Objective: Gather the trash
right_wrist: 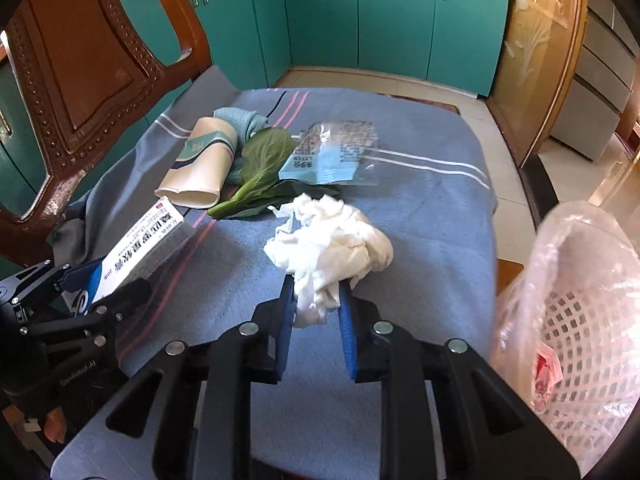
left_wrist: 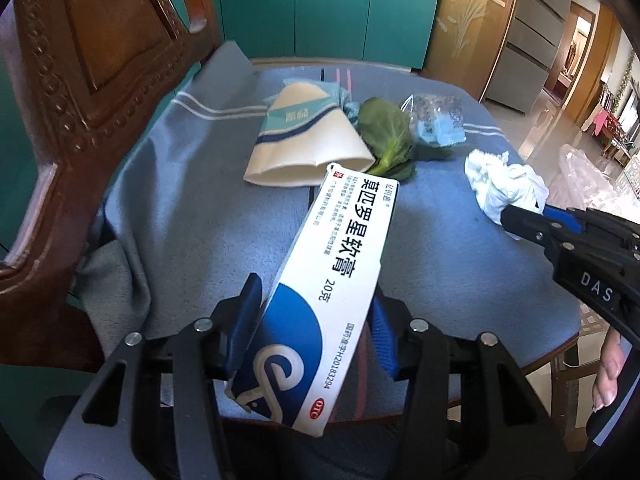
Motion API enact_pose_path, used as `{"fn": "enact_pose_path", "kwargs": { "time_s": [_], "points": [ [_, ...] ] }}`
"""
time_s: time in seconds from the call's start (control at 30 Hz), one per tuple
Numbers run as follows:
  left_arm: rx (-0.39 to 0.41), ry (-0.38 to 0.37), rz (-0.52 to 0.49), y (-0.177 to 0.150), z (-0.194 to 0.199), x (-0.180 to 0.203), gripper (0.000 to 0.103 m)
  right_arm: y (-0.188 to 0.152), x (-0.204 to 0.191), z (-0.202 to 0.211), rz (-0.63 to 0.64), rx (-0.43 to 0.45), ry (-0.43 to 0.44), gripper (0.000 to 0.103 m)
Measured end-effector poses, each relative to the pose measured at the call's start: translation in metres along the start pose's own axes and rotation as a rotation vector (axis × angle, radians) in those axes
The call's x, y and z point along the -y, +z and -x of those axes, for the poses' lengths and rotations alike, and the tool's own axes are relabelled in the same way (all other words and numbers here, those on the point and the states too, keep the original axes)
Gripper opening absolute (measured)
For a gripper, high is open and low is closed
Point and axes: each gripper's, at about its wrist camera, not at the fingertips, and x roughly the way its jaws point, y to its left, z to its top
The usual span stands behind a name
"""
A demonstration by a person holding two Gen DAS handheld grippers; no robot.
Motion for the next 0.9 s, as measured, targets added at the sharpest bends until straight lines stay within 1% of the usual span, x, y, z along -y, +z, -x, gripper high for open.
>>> {"fn": "enact_pose_path", "kwargs": {
  "time_s": [0.2, 0.5, 0.77, 0.9],
  "points": [
    [0.041, 0.021, -0.003, 0.003, 0.014, 0.001, 0.052, -0.007, 0.003, 0.008, -0.001, -0.004, -0.001, 0.022],
    [0.075, 0.04, -0.001, 0.002, 0.03, 0.002, 0.052, -0.006, -0.001, 0.025, 0.005, 0.034, 0.012, 0.022],
    [0.088, 0.041, -0.013, 0.0, 0.038, 0.01, 0.052, -0.011, 0.005, 0.037, -0.012, 0.059, 0.017, 0.022],
    [0.086, 0.04, -0.02, -0.001, 0.037, 0.014, 0.052, -0.014, 0.009, 0.038, -0.024, 0.055, 0.013, 0.022]
  ]
}}
